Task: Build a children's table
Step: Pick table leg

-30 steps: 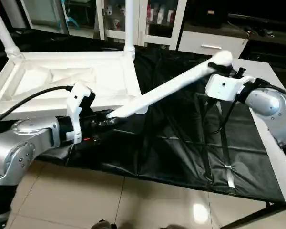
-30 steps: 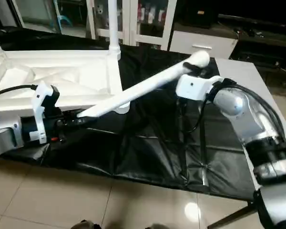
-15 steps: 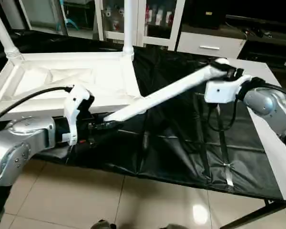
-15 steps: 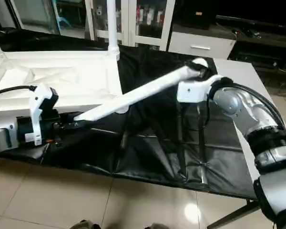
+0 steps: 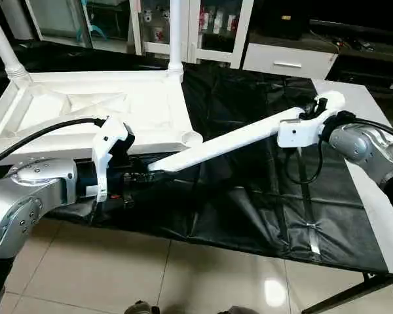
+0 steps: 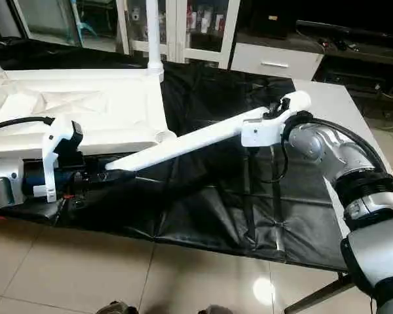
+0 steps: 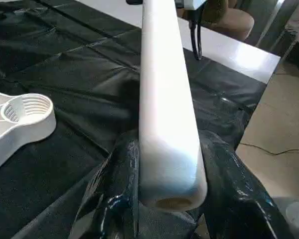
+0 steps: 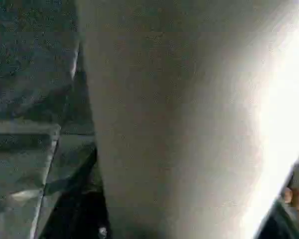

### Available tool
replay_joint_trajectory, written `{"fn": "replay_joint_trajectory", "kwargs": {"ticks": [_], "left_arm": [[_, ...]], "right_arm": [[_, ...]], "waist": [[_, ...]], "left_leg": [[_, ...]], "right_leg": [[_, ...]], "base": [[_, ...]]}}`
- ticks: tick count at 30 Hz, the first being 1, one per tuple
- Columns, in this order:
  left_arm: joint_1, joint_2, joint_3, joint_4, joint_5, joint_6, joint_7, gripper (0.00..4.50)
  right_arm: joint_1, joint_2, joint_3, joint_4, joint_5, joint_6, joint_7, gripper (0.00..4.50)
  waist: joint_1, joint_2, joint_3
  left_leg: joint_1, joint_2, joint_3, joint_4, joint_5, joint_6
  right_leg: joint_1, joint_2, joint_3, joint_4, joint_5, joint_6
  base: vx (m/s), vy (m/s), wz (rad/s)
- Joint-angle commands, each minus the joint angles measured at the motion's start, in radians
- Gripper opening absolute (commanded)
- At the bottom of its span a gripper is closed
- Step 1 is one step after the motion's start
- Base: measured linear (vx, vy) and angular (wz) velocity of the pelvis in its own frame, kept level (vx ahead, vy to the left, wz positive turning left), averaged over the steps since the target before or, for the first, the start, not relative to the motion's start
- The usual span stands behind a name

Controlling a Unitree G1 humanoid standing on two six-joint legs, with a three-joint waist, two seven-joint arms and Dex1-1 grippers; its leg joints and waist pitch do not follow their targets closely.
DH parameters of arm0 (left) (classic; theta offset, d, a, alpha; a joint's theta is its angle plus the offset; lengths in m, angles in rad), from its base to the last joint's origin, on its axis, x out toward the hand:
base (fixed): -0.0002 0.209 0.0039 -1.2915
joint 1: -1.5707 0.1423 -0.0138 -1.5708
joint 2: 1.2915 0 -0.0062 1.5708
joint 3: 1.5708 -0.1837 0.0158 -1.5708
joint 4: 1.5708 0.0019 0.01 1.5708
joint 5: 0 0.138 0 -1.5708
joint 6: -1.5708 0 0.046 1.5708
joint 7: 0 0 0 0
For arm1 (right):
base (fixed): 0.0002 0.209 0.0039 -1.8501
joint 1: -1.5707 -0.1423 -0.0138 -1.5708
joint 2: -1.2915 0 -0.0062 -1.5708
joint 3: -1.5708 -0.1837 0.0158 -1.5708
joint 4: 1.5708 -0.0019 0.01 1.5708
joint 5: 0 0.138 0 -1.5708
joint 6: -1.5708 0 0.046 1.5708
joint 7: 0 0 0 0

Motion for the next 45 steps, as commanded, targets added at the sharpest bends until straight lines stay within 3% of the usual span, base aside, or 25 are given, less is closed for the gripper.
{"fn": "replay_joint_trajectory", "kwargs": {"ticks": [1, 10, 11, 12, 15, 16, 21, 22, 24, 26, 28, 33, 34, 37, 40, 43, 45], "left_arm": [[-0.012, 0.0, 0.007, 0.0, 0.01, -0.023, 0.003, 1.35], [-0.021, -0.004, 0.02, 0.024, 0.035, -0.024, 0.02, 1.35], [-0.024, -0.006, 0.027, 0.03, 0.026, -0.014, 0.021, 1.91], [-0.027, -0.009, 0.042, 0.037, 0.014, -0.003, 0.024, 2.05], [-0.027, 0.0, 0.075, 0.047, -0.007, 0.014, 0.02, 2.11], [-0.02, 0.004, 0.088, 0.045, -0.018, 0.015, 0.013, 2.26], [-0.007, -0.003, 0.166, 0.063, -0.042, -0.037, 0.005, 2.72], [-0.008, -0.01, 0.193, 0.076, -0.054, -0.048, 0.007, 2.81], [-0.024, -0.036, 0.311, 0.153, -0.103, -0.054, 0.041, 2.84], [-0.028, -0.042, 0.348, 0.178, -0.118, -0.054, 0.054, 2.84], [-0.033, -0.051, 0.413, 0.212, -0.157, -0.042, 0.072, 2.84], [-0.022, -0.07, 0.486, 0.23, -0.221, -0.022, 0.094, 2.84], [-0.01, -0.067, 0.478, 0.228, -0.204, -0.023, 0.097, 2.84], [0.006, -0.064, 0.453, 0.217, -0.174, -0.026, 0.097, 2.84], [0.036, -0.076, 0.346, 0.136, -0.127, -0.035, 0.091, 2.84], [0.036, -0.115, 0.203, 0.03, -0.074, -0.048, 0.123, 2.84], [0.018, -0.147, 0.155, 0.001, -0.059, -0.05, 0.153, 2.84]], "right_arm": [[-0.025, -0.004, -0.011, 0.017, 0.018, -0.016, 0.019, 2.01], [-0.018, 0.007, -0.025, 0.047, 0.051, -0.033, 0.051, 1.84], [-0.017, 0.006, -0.026, 0.049, 0.053, -0.035, 0.052, 1.84], [-0.015, 0.006, -0.03, 0.052, 0.057, -0.035, 0.056, 1.84], [-0.006, 0.007, -0.044, 0.061, 0.076, -0.03, 0.076, 1.84], [0.0, 0.009, -0.053, 0.064, 0.089, -0.024, 0.083, 1.83], [0.028, 0.01, -0.083, 0.073, 0.137, -0.015, 0.101, 1.82], [0.032, 0.011, -0.091, 0.076, 0.149, -0.014, 0.106, 1.82], [0.044, 0.031, -0.162, 0.085, 0.249, 0.024, 0.151, 1.82], [0.047, 0.045, -0.2, 0.084, 0.302, 0.048, 0.178, 1.82], [0.054, 0.081, -0.27, 0.063, 0.408, 0.092, 0.241, 1.82], [0.083, 0.163, -0.342, -0.025, 0.568, 0.2, 0.332, 1.82], [0.096, 0.208, -0.388, -0.069, 0.66, 0.284, 0.367, 1.82], [0.105, 0.263, -0.46, -0.135, 0.793, 0.413, 0.411, 1.81], [0.096, 0.347, -0.571, -0.291, 1.072, 0.735, 0.486, 1.81], [0.104, 0.366, -0.573, -0.427, 1.276, 1.032, 0.623, 1.81], [0.105, 0.365, -0.571, -0.457, 1.332, 1.12, 0.661, 1.81]], "waist": [[-0.005, -0.004, -0.073], [-0.006, -0.003, -0.072], [-0.005, -0.003, -0.072], [-0.005, -0.002, -0.072], [-0.006, -0.003, -0.073], [-0.004, 0.005, -0.073], [-0.003, -0.002, -0.073], [-0.001, -0.007, -0.073], [-0.002, -0.008, -0.073], [-0.002, -0.005, -0.074], [-0.002, -0.003, -0.075], [-0.001, 0.0, -0.075], [0.002, 0.001, -0.075], [0.006, 0.006, -0.075], [0.011, 0.011, -0.075], [0.023, 0.016, -0.077], [0.031, 0.015, -0.076]], "left_leg": [[0.017, 0.061, -0.026, -0.065, -0.168, 0.001], [0.019, 0.062, -0.027, -0.066, -0.192, -0.002], [0.019, 0.062, -0.027, -0.066, -0.193, -0.003], [0.019, 0.062, -0.027, -0.066, -0.191, -0.003], [0.017, 0.061, -0.027, -0.065, -0.187, 0.001], [0.018, 0.061, -0.028, -0.066, -0.185, 0.0], [0.017, 0.061, -0.027, -0.065, -0.184, 0.009], [0.019, 0.062, -0.027, -0.065, -0.188, 0.011], [0.018, 0.06, -0.025, -0.064, -0.19, 0.012], [0.019, 0.059, -0.026, -0.065, -0.198, 0.017], [0.02, 0.063, -0.03, -0.068, -0.203, 0.019], [0.02, 0.068, -0.029, -0.07, -0.183, 0.03], [0.022, 0.069, -0.029, -0.071, -0.174, 0.03], [0.029, 0.075, -0.03, -0.075, -0.18, 0.035], [0.03, 0.079, -0.034, -0.083, -0.165, 0.029], [0.03, 0.083, -0.033, -0.086, -0.153, 0.01], [0.03, 0.082, -0.031, -0.085, -0.152, 0.002]], "right_leg": [[0.046, -0.061, 0.058, -0.068, -0.139, -0.229], [0.044, -0.061, 0.058, -0.07, -0.165, -0.229], [0.044, -0.061, 0.058, -0.07, -0.166, -0.229], [0.044, -0.061, 0.058, -0.069, -0.16, -0.232], [0.047, -0.061, 0.058, -0.068, -0.152, -0.233], [0.046, -0.061, 0.058, -0.068, -0.15, -0.234], [0.046, -0.062, 0.058, -0.069, -0.137, -0.244], [0.046, -0.062, 0.058, -0.07, -0.15, -0.242], [0.046, -0.062, 0.059, -0.071, -0.151, -0.244], [0.045, -0.06, 0.058, -0.071, -0.158, -0.244], [0.045, -0.061, 0.056, -0.07, -0.159, -0.244], [0.045, -0.065, 0.058, -0.068, -0.126, -0.263], [0.044, -0.066, 0.058, -0.068, -0.125, -0.268], [0.043, -0.067, 0.061, -0.069, -0.123, -0.268], [0.049, -0.065, 0.061, -0.065, -0.097, -0.266], [0.046, -0.066, 0.056, -0.062, -0.083, -0.268], [0.048, -0.068, 0.058, -0.065, -0.084, -0.268]], "base": [[0.0, 0.0, 0.0], [0.0, 0.0, 0.0], [0.0, 0.0, 0.0], [0.0, 0.0, 0.0], [0.0, 0.0, 0.0], [0.0, 0.0, 0.0], [0.0, 0.0, 0.0], [0.0, 0.0, 0.0], [0.0, 0.0, 0.0], [0.0, 0.0, 0.0], [0.0, 0.0, 0.0], [0.0, 0.0, 0.0], [0.0, 0.0, 0.0], [0.0, 0.0, 0.0], [0.0, 0.0, 0.0], [0.0, 0.0, 0.0], [0.0, 0.0, 0.0]]}}
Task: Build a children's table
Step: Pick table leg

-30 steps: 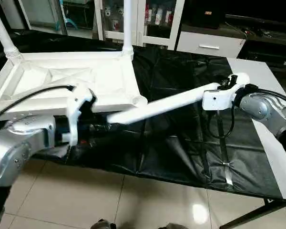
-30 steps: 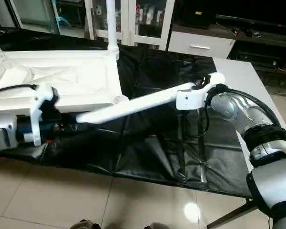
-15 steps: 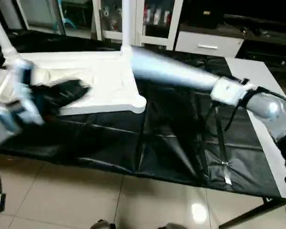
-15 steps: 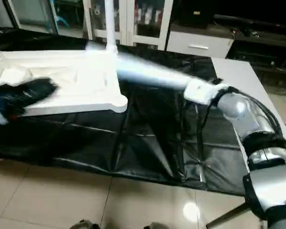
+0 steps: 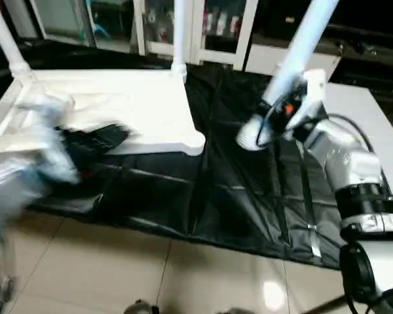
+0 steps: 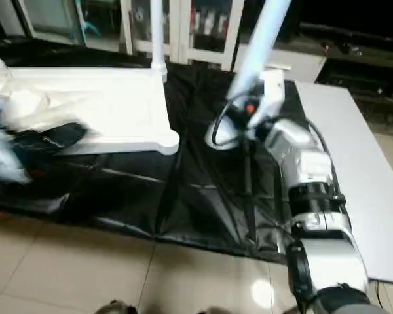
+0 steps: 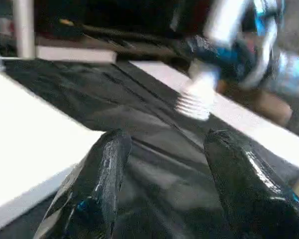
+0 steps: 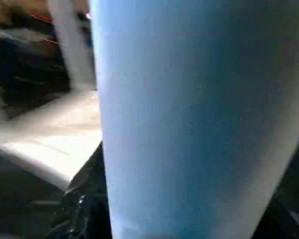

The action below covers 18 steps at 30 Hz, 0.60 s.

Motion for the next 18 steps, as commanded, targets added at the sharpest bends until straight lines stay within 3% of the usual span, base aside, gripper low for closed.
{"fn": "replay_joint_trajectory", "kwargs": {"ticks": [1, 3, 4, 7, 12, 16, 18], "left_arm": [[-0.032, -0.026, -0.056, -0.052, 0.028, -0.005, 0.046, 2.84], [-0.043, -0.045, -0.071, -0.064, 0.025, 0.002, 0.052, 2.84], [-0.073, -0.1, -0.096, -0.087, 0.012, 0.02, 0.09, 2.84], [-0.09, -0.138, -0.114, -0.104, -0.002, 0.029, 0.11, 2.84], [-0.103, -0.171, -0.131, -0.114, -0.005, 0.035, 0.138, 2.84], [-0.136, -0.211, -0.125, -0.117, -0.037, 0.058, 0.167, 2.84], [-0.167, -0.242, -0.109, -0.122, -0.078, 0.085, 0.189, 2.84]], "right_arm": [[-0.007, -0.005, -0.017, -0.053, 0.089, 0.128, 0.041, 1.81], [-0.008, -0.003, -0.033, -0.069, 0.119, 0.181, 0.037, 1.81], [-0.008, 0.0, -0.048, -0.103, 0.165, 0.257, 0.037, 1.81], [-0.002, 0.001, -0.07, -0.152, 0.22, 0.335, 0.018, 1.81], [0.014, -0.013, -0.059, -0.202, 0.23, 0.39, 0.007, 1.81], [0.035, -0.017, -0.053, -0.247, 0.244, 0.441, 0.002, 1.81], [0.045, -0.019, -0.057, -0.272, 0.263, 0.471, 0.0, 1.81]], "waist": [[0.004, 0.017, -0.075], [0.004, 0.013, -0.073], [0.006, 0.013, -0.073], [0.011, 0.006, -0.073], [0.012, 0.004, -0.072], [0.017, 0.006, -0.074], [0.021, 0.0, -0.073]], "left_leg": [[0.028, 0.07, -0.03, -0.084, -0.157, -0.012], [0.027, 0.066, -0.031, -0.085, -0.16, -0.033], [0.026, 0.064, -0.03, -0.084, -0.16, -0.041], [0.025, 0.066, -0.033, -0.085, -0.165, -0.057], [0.024, 0.063, -0.033, -0.084, -0.159, -0.064], [0.025, 0.062, -0.033, -0.083, -0.151, -0.066], [0.025, 0.062, -0.031, -0.082, -0.151, -0.067]], "right_leg": [[0.045, -0.081, 0.058, -0.067, -0.114, -0.259], [0.047, -0.08, 0.06, -0.073, -0.154, -0.243], [0.047, -0.081, 0.06, -0.075, -0.173, -0.234], [0.048, -0.082, 0.059, -0.079, -0.218, -0.207], [0.044, -0.08, 0.057, -0.086, -0.264, -0.17], [0.042, -0.079, 0.056, -0.087, -0.261, -0.166], [0.043, -0.078, 0.057, -0.087, -0.258, -0.166]], "base": [[0.0, 0.0, 0.0], [0.0, 0.0, 0.0], [0.0, 0.0, 0.0], [0.0, 0.0, 0.0], [0.0, 0.0, 0.0], [0.0, 0.0, 0.0], [0.0, 0.0, 0.0]]}}
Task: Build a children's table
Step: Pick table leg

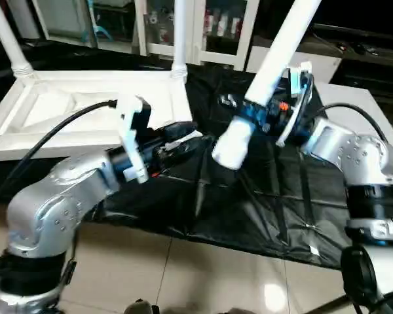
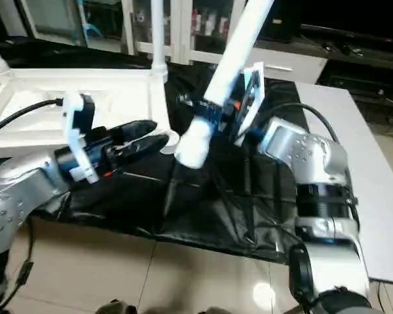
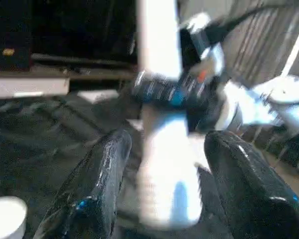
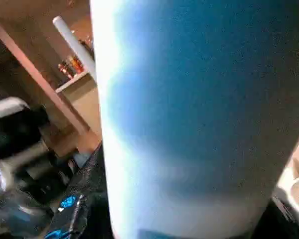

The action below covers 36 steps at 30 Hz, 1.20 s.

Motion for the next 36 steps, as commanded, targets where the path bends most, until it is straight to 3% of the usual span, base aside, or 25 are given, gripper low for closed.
{"fn": "replay_joint_trajectory", "kwargs": {"ticks": [1, 2, 4, 5, 6, 7, 8, 10, 11, 12, 15, 25, 27, 30, 31, 36], "left_arm": [[-0.046, -0.038, 0.031, -0.02, -0.084, 0.05, 0.044, 2.84], [-0.049, -0.042, 0.035, -0.018, -0.092, 0.053, 0.048, 2.84], [-0.078, -0.096, 0.076, 0.001, -0.208, 0.086, 0.1, 2.84], [-0.081, -0.103, 0.081, 0.004, -0.224, 0.091, 0.107, 2.84], [-0.096, -0.153, 0.107, 0.023, -0.337, 0.128, 0.16, 2.84], [-0.097, -0.159, 0.11, 0.026, -0.351, 0.134, 0.167, 2.84], [-0.096, -0.162, 0.106, 0.024, -0.363, 0.146, 0.169, 2.84], [-0.095, -0.169, 0.095, 0.031, -0.343, 0.18, 0.184, 2.84], [-0.096, -0.176, 0.095, 0.041, -0.334, 0.197, 0.203, 2.84], [-0.098, -0.181, 0.099, 0.048, -0.334, 0.21, 0.222, 2.84], [-0.1, -0.186, 0.101, 0.064, -0.339, 0.236, 0.265, 2.84], [-0.127, -0.219, 0.146, 0.08, -0.497, 0.268, 0.334, 2.84], [-0.128, -0.212, 0.141, 0.075, -0.518, 0.275, 0.339, 2.84], [-0.12, -0.194, 0.125, 0.061, -0.527, 0.284, 0.324, 2.84], [-0.114, -0.188, 0.119, 0.053, -0.541, 0.286, 0.327, 2.57], [-0.119, -0.211, 0.147, 0.079, -0.56, 0.277, 0.384, 2.18]], "right_arm": [[0.005, -0.018, 0.001, -0.068, 0.036, 0.04, -0.006, 1.81], [0.008, -0.021, 0.005, -0.073, 0.036, 0.041, -0.001, 1.81], [0.041, -0.05, 0.049, -0.144, 0.044, 0.054, 0.065, 1.81], [0.046, -0.054, 0.053, -0.154, 0.046, 0.057, 0.074, 1.81], [0.089, -0.082, 0.094, -0.236, 0.06, 0.068, 0.149, 1.81], [0.095, -0.086, 0.1, -0.249, 0.061, 0.069, 0.16, 1.81], [0.107, -0.093, 0.115, -0.271, 0.063, 0.072, 0.181, 1.81], [0.127, -0.109, 0.148, -0.313, 0.063, 0.071, 0.219, 1.81], [0.137, -0.121, 0.171, -0.334, 0.056, 0.062, 0.24, 1.81], [0.144, -0.129, 0.185, -0.348, 0.051, 0.056, 0.252, 1.81], [0.163, -0.153, 0.223, -0.393, 0.052, 0.055, 0.292, 1.8], [0.187, -0.209, 0.336, -0.421, -0.022, 0.007, 0.37, 1.8], [0.189, -0.218, 0.348, -0.422, -0.028, 0.002, 0.378, 1.8], [0.19, -0.221, 0.354, -0.424, -0.032, -0.001, 0.383, 1.8], [0.19, -0.221, 0.357, -0.421, -0.04, -0.006, 0.386, 1.8], [0.184, -0.219, 0.362, -0.408, -0.052, -0.021, 0.394, 1.8]], "waist": [[0.006, 0.003, -0.074], [0.008, 0.001, -0.074], [0.016, -0.004, -0.074], [0.02, -0.005, -0.075], [0.021, -0.004, -0.074], [0.028, -0.007, -0.075], [0.029, -0.001, -0.075], [0.028, 0.0, -0.073], [0.028, 0.008, -0.072], [0.026, 0.001, -0.072], [0.031, -0.002, -0.069], [0.035, -0.004, -0.072], [0.034, -0.012, -0.071], [0.035, -0.006, -0.071], [0.035, -0.007, -0.071], [0.036, -0.008, -0.071]], "left_leg": [[0.023, 0.056, -0.031, -0.08, -0.15, -0.057], [0.023, 0.056, -0.031, -0.08, -0.147, -0.058], [0.019, 0.056, -0.029, -0.078, -0.132, -0.056], [0.019, 0.056, -0.03, -0.078, -0.13, -0.052], [0.017, 0.055, -0.029, -0.077, -0.128, -0.05], [0.017, 0.057, -0.03, -0.076, -0.124, -0.045], [0.016, 0.057, -0.033, -0.077, -0.126, -0.043], [0.017, 0.057, -0.033, -0.079, -0.145, -0.041], [0.018, 0.056, -0.035, -0.079, -0.151, -0.044], [0.019, 0.057, -0.036, -0.079, -0.162, -0.049], [0.023, 0.057, -0.037, -0.08, -0.177, -0.053], [0.018, 0.057, -0.039, -0.078, -0.161, -0.055], [0.017, 0.057, -0.039, -0.078, -0.154, -0.049], [0.018, 0.058, -0.039, -0.078, -0.149, -0.049], [0.017, 0.057, -0.039, -0.079, -0.151, -0.048], [0.018, 0.058, -0.038, -0.078, -0.149, -0.051]], "right_leg": [[0.044, -0.084, 0.058, -0.086, -0.253, -0.165], [0.044, -0.085, 0.057, -0.085, -0.25, -0.167], [0.047, -0.085, 0.058, -0.082, -0.227, -0.165], [0.049, -0.086, 0.058, -0.084, -0.226, -0.163], [0.051, -0.085, 0.058, -0.082, -0.222, -0.16], [0.051, -0.085, 0.06, -0.084, -0.212, -0.154], [0.051, -0.086, 0.058, -0.083, -0.217, -0.156], [0.048, -0.083, 0.058, -0.091, -0.262, -0.127], [0.046, -0.085, 0.058, -0.093, -0.279, -0.122], [0.047, -0.084, 0.058, -0.097, -0.305, -0.108], [0.044, -0.085, 0.058, -0.105, -0.355, -0.084], [0.045, -0.085, 0.057, -0.1, -0.329, -0.09], [0.047, -0.084, 0.057, -0.1, -0.323, -0.09], [0.044, -0.085, 0.057, -0.097, -0.323, -0.09], [0.045, -0.084, 0.057, -0.097, -0.326, -0.089], [0.046, -0.085, 0.058, -0.096, -0.313, -0.096]], "base": [[0.0, 0.0, 0.0], [0.0, 0.0, 0.0], [0.0, 0.0, 0.0], [0.0, 0.0, 0.0], [0.0, 0.0, 0.0], [0.0, 0.0, 0.0], [0.0, 0.0, 0.0], [0.0, 0.0, 0.0], [0.0, 0.0, 0.0], [0.0, 0.0, 0.0], [0.0, 0.0, 0.0], [0.0, 0.0, 0.0], [0.0, 0.0, 0.0], [0.0, 0.0, 0.0], [0.0, 0.0, 0.0], [0.0, 0.0, 0.0]]}}
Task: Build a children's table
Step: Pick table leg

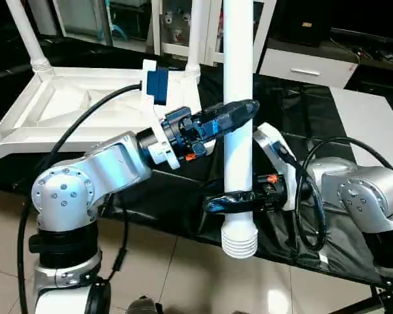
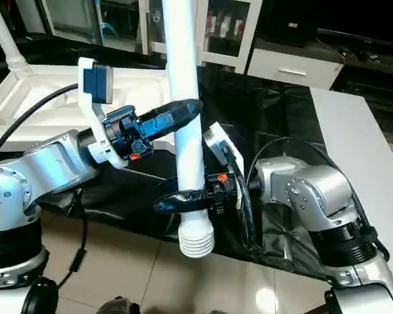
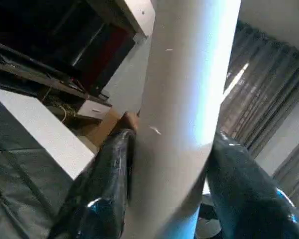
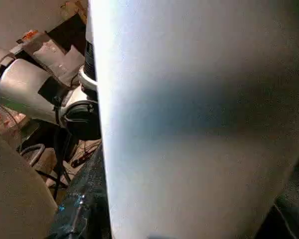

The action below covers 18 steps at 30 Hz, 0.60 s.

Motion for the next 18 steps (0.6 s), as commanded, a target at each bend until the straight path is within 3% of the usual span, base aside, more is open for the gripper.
{"fn": "replay_joint_trajectory", "kwargs": {"ticks": [1, 6, 15, 16, 18], "left_arm": [[-0.005, -0.004, 0.017, 0.012, -0.009, 0.005, 0.031, 2.09], [-0.009, 0.01, 0.011, 0.02, -0.008, -0.005, 0.035, 1.93], [-0.025, 0.012, 0.016, 0.037, -0.001, -0.026, 0.064, 1.86], [-0.025, 0.027, -0.003, 0.03, 0.047, -0.032, 0.057, 1.86], [-0.025, 0.036, -0.019, 0.024, 0.081, -0.038, 0.058, 1.86]], "right_arm": [[-0.015, -0.01, 0.002, -0.011, -0.012, -0.022, 0.01, 1.8], [-0.02, -0.011, 0.004, -0.008, -0.012, -0.027, 0.01, 1.8], [-0.027, 0.011, -0.008, 0.014, -0.044, -0.057, -0.023, 1.8], [-0.033, 0.045, -0.037, 0.036, -0.057, -0.083, -0.081, 2.36], [-0.039, 0.071, -0.061, 0.051, -0.063, -0.101, -0.122, 2.5]], "waist": [[0.002, -0.006, -0.07], [0.001, -0.006, -0.07], [0.0, -0.003, -0.071], [0.0, 0.001, -0.072], [-0.005, 0.001, -0.071]], "left_leg": [[0.019, 0.058, -0.036, -0.078, -0.151, -0.049], [0.019, 0.057, -0.037, -0.077, -0.152, -0.048], [0.019, 0.057, -0.037, -0.077, -0.148, -0.051], [0.02, 0.057, -0.038, -0.077, -0.148, -0.051], [0.018, 0.058, -0.039, -0.081, -0.155, -0.057]], "right_leg": [[0.044, -0.085, 0.058, -0.097, -0.313, -0.103], [0.043, -0.084, 0.058, -0.099, -0.338, -0.084], [0.043, -0.084, 0.058, -0.097, -0.315, -0.094], [0.043, -0.084, 0.057, -0.096, -0.311, -0.095], [0.042, -0.084, 0.056, -0.096, -0.315, -0.093]], "base": [[0.0, 0.0, 0.0], [0.0, 0.0, 0.0], [0.0, 0.0, 0.0], [0.0, 0.0, 0.0], [0.0, 0.0, 0.0]]}}
